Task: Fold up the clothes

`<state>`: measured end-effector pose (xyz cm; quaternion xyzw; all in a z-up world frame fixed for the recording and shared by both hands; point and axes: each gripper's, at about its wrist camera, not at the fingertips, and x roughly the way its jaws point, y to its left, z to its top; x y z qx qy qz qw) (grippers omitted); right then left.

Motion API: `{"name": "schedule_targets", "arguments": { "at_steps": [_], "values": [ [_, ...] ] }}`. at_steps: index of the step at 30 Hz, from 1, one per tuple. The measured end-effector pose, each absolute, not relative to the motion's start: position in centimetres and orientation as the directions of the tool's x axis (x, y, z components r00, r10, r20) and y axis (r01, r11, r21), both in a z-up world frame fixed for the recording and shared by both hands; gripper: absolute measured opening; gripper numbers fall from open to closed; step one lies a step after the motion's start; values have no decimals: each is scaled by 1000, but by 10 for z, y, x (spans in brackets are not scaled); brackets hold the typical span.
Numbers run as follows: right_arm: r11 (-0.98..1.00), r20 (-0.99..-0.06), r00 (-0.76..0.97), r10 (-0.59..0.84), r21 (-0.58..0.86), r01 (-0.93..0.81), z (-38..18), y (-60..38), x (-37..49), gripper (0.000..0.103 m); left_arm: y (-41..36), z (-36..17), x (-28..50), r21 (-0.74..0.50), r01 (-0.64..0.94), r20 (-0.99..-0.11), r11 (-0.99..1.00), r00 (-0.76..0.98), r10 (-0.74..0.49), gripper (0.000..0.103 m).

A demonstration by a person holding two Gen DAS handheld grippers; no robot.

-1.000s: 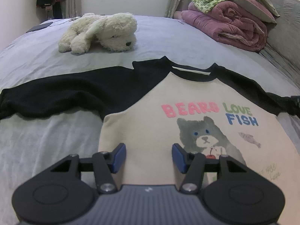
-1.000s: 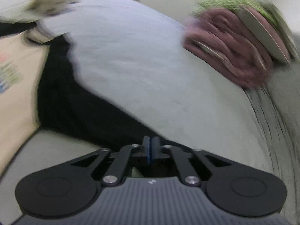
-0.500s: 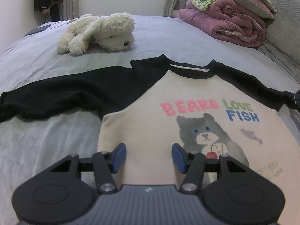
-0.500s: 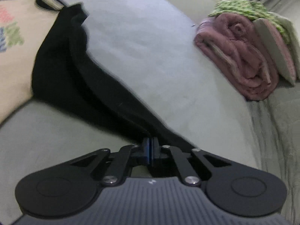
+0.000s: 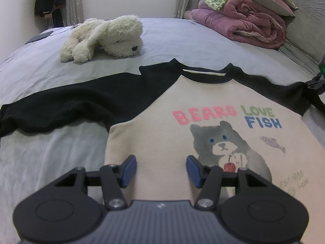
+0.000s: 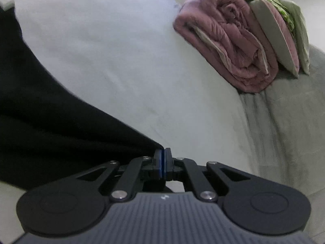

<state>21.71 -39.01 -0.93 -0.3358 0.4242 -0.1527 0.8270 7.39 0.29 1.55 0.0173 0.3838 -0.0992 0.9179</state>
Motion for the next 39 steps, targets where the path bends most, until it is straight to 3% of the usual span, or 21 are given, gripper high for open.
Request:
{"name": "schedule_targets", "arguments": {
  "at_steps": [3, 6, 9, 13, 15, 19, 21, 23, 25, 29, 34, 39],
  "values": [
    [708, -543, 589, -599, -703, 72, 10, -404, 216, 0, 4, 15, 74, -50, 195, -708, 979, 684, -173, 56],
    [759, -555, 605, -571, -638, 132, 43, -428, 193, 4, 3, 16, 74, -49, 196, -709, 979, 684, -172, 56],
    [777, -585, 627, -515, -628, 52, 59, -437, 154, 13, 3, 16, 73, -52, 193, -709, 980, 684, -172, 56],
    [727, -641, 646, -415, -660, -188, 56, -430, 92, 40, 2, 15, 74, -49, 192, -708, 980, 686, -170, 57],
    [691, -684, 628, -371, -655, -305, 48, -421, 67, 43, 1, 15, 73, -46, 192, -706, 980, 688, -168, 57],
    [662, -706, 599, -379, -659, -358, 28, -412, 55, 50, -1, 14, 72, -28, 199, -703, 980, 693, -161, 58],
    [677, -722, 564, -400, -648, -348, 20, -414, 65, 48, -1, 14, 72, -26, 202, -702, 979, 694, -162, 58],
    [691, -738, 533, -413, -636, -345, 14, -415, 74, 22, 0, 14, 72, -31, 202, -703, 979, 692, -165, 58],
    [714, -742, 527, -414, -624, -317, 17, -417, 79, 10, -1, 14, 73, -31, 202, -703, 979, 691, -165, 58],
    [816, -717, 578, -390, -560, -144, 52, -430, 79, 8, 1, 15, 73, -38, 204, -704, 978, 689, -171, 58],
    [992, -692, 712, -115, -110, 53, 149, -471, 52, 8, 0, 14, 73, -36, 205, -703, 978, 691, -171, 58],
    [934, -649, 759, -53, 237, 268, 202, -539, 59, 8, -1, 13, 73, -29, 207, -699, 978, 695, -168, 59]
  ]
}}
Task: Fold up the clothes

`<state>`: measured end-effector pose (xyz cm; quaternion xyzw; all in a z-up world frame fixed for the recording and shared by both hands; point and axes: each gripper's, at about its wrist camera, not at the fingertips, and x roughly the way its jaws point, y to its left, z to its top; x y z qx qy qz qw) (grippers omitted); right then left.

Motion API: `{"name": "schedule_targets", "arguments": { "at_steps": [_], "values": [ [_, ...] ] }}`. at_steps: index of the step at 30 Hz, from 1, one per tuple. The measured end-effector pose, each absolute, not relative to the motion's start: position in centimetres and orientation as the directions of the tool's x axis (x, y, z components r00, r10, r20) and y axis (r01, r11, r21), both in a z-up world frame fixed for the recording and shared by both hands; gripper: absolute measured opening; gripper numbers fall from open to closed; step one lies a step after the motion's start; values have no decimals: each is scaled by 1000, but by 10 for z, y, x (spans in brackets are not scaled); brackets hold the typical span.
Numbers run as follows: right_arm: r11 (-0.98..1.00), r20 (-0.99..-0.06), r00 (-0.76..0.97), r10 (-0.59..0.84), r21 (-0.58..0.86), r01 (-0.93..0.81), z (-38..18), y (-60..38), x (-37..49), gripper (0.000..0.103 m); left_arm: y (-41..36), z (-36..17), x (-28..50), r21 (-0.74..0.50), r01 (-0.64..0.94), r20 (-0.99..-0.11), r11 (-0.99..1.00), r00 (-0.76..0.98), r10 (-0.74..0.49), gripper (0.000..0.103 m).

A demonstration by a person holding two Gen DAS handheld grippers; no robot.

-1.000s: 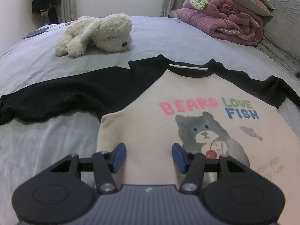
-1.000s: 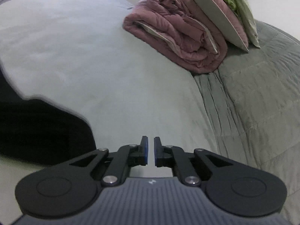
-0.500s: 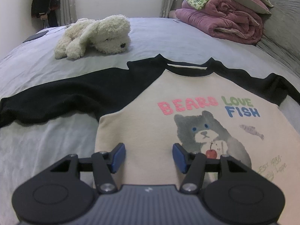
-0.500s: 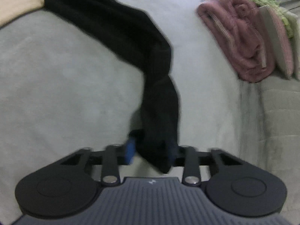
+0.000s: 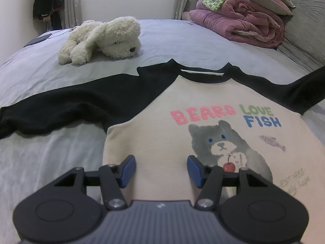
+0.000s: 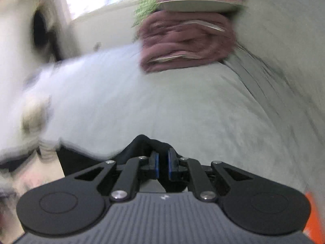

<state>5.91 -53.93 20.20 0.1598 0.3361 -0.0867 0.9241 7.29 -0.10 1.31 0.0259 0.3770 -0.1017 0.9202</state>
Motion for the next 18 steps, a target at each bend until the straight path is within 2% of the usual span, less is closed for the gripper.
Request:
{"name": "schedule_targets", "arguments": {
  "at_steps": [3, 7, 9, 11, 13, 14, 16, 18],
  "values": [
    [866, -694, 713, -99, 293, 406, 183, -570, 81, 8, -2, 13, 73, -25, 209, -697, 978, 697, -166, 59],
    [780, -804, 562, -197, 219, 586, 123, -598, 117, 9, -1, 13, 74, -26, 210, -697, 977, 697, -169, 59],
    [731, -804, 551, -223, 236, 640, 102, -607, 123, 11, -2, 13, 74, -24, 210, -697, 977, 698, -168, 59],
    [691, -787, 556, -268, 245, 680, 95, -617, 125, 20, -2, 13, 74, -25, 211, -697, 977, 697, -168, 59],
    [678, -756, 574, -315, 244, 694, 98, -621, 120, 24, -2, 13, 74, -28, 210, -697, 977, 697, -169, 59],
    [684, -744, 570, -349, 213, 698, 101, -620, 115, 33, -2, 13, 74, -28, 209, -697, 978, 696, -169, 59],
    [709, -723, 554, -412, 127, 694, 106, -621, 114, 41, -3, 13, 74, -24, 208, -697, 978, 698, -165, 59],
    [733, -718, 547, -430, 76, 676, 107, -626, 111, 42, -4, 12, 73, -19, 208, -696, 978, 700, -162, 60]
  ]
}}
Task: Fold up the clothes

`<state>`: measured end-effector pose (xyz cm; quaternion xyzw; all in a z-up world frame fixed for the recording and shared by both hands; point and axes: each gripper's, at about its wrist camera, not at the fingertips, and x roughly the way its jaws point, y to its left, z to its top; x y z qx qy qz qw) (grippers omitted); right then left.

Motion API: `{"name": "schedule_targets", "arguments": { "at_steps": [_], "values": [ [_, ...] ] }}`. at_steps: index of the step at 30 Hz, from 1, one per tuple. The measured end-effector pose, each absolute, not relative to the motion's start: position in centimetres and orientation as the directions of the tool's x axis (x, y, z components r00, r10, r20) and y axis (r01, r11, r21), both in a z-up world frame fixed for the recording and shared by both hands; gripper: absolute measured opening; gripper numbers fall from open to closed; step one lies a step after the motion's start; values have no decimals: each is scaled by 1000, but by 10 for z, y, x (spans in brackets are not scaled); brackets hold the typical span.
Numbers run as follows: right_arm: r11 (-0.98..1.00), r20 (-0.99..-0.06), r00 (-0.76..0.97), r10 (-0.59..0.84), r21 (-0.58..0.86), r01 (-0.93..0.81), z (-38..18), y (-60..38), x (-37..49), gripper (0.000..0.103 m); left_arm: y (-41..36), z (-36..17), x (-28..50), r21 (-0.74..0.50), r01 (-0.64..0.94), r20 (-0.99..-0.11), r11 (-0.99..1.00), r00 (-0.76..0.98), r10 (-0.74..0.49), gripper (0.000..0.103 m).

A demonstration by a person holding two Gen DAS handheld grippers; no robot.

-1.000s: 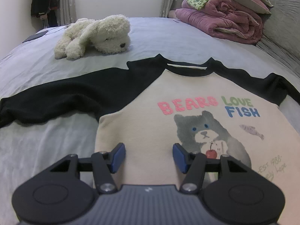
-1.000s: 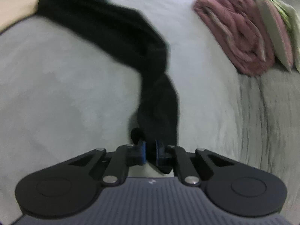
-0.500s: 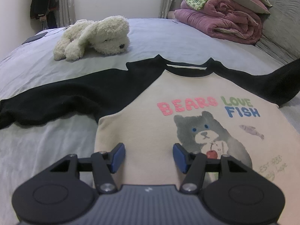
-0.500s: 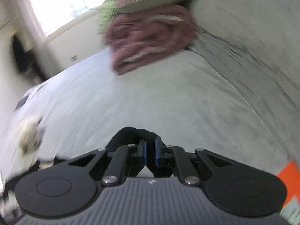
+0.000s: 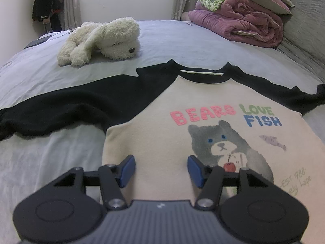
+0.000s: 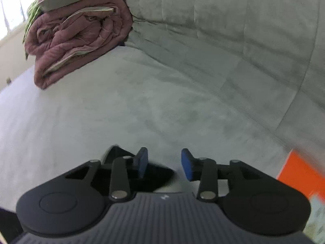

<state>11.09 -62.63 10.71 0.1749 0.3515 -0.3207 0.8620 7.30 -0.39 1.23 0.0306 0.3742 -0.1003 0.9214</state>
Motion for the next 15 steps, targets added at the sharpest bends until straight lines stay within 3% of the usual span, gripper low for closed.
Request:
{"name": "schedule_targets", "arguments": {
  "at_steps": [4, 8, 13, 14, 15],
  "values": [
    [826, -745, 560, -363, 22, 564, 100, -628, 94, 43, -3, 12, 73, -21, 208, -695, 978, 700, -164, 60],
    [860, -791, 536, -295, 24, 509, 80, -625, 102, 54, -5, 11, 73, -8, 212, -691, 977, 705, -159, 61],
    [723, -815, 530, -235, 217, 656, 49, -638, 118, 54, -6, 10, 73, 0, 219, -689, 976, 707, -159, 62],
    [712, -814, 525, -249, 213, 669, 45, -636, 122, 51, -5, 10, 73, 0, 220, -689, 975, 707, -160, 62],
    [709, -812, 516, -271, 194, 678, 42, -633, 125, 42, -5, 10, 73, 0, 221, -688, 975, 707, -161, 62]
  ]
}}
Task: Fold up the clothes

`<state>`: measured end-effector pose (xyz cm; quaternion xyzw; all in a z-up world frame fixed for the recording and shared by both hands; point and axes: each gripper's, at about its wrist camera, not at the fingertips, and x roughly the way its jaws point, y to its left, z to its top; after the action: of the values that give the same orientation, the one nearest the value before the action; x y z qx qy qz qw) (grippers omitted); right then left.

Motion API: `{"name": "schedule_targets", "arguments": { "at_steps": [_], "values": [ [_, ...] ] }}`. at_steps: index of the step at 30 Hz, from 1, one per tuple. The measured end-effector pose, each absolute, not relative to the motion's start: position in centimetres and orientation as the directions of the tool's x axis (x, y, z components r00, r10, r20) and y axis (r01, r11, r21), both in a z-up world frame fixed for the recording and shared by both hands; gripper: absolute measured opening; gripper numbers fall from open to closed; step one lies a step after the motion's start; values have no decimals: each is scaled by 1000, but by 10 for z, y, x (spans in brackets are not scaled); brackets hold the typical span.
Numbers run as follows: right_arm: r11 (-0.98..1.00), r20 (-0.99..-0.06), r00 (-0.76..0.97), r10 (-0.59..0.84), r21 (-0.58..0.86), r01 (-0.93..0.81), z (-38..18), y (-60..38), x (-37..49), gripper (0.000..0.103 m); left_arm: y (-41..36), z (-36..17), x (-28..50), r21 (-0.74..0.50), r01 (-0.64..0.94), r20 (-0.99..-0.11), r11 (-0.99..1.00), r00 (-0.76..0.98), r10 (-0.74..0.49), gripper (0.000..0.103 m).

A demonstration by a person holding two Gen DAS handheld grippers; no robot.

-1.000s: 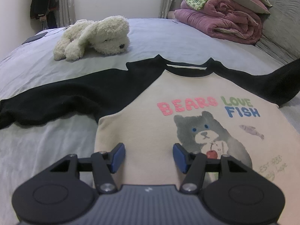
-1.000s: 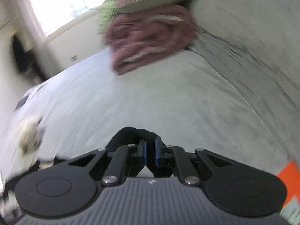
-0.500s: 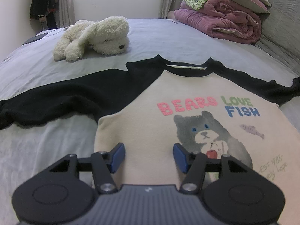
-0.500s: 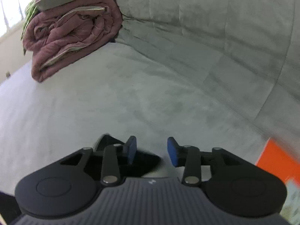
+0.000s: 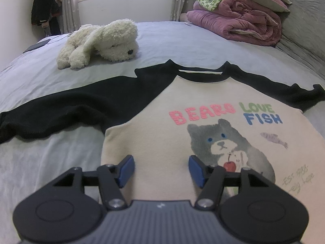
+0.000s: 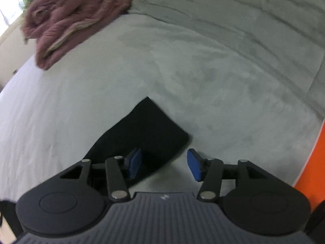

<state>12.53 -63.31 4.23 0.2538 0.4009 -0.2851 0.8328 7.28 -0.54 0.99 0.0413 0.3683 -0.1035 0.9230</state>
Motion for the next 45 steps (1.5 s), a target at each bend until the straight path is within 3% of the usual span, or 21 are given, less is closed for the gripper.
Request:
{"name": "schedule_targets", "arguments": {
  "at_steps": [1, 2, 7, 12, 21, 25, 31, 33, 34, 35, 40, 45],
  "values": [
    [704, -810, 507, -294, 175, 688, 40, -630, 129, 19, -5, 10, 73, 1, 223, -688, 975, 708, -161, 62],
    [699, -808, 498, -316, 156, 697, 37, -628, 133, 4, -5, 9, 73, 2, 224, -688, 974, 708, -161, 62],
    [709, -745, 528, -407, 106, 697, 63, -618, 122, 4, -5, 10, 73, -5, 226, -690, 974, 705, -167, 62],
    [669, -669, 608, -428, 217, 710, 105, -631, 68, 4, -2, 12, 74, -23, 222, -699, 975, 693, -174, 62],
    [639, -848, 404, -343, 105, 762, 48, -644, 61, 7, -2, 12, 75, -19, 236, -705, 971, 686, -180, 62],
    [654, -848, 384, -364, 61, 754, 53, -643, 60, 13, -2, 13, 75, -23, 236, -709, 971, 681, -182, 62],
    [714, -750, 442, -492, -58, 698, 79, -585, 53, 14, 1, 16, 75, -50, 227, -717, 973, 670, -193, 62],
    [789, -748, 527, -404, 7, 614, 82, -552, 49, 23, 3, 18, 75, -65, 222, -719, 973, 665, -200, 62],
    [824, -747, 567, -348, 44, 565, 83, -534, 47, 34, 4, 19, 75, -70, 218, -721, 973, 664, -201, 62],
    [863, -752, 600, -274, 83, 498, 82, -513, 44, 36, 5, 20, 75, -72, 214, -721, 974, 663, -199, 62],
    [931, -779, 614, 125, 306, 200, 42, -407, 45, 36, 18, 25, 77, -71, 170, -730, 983, 663, -168, 62],
    [903, -759, 629, 166, 373, 212, 16, -369, 72, 35, 39, 33, 81, -111, 101, -735, 989, 662, -150, 62]
  ]
}}
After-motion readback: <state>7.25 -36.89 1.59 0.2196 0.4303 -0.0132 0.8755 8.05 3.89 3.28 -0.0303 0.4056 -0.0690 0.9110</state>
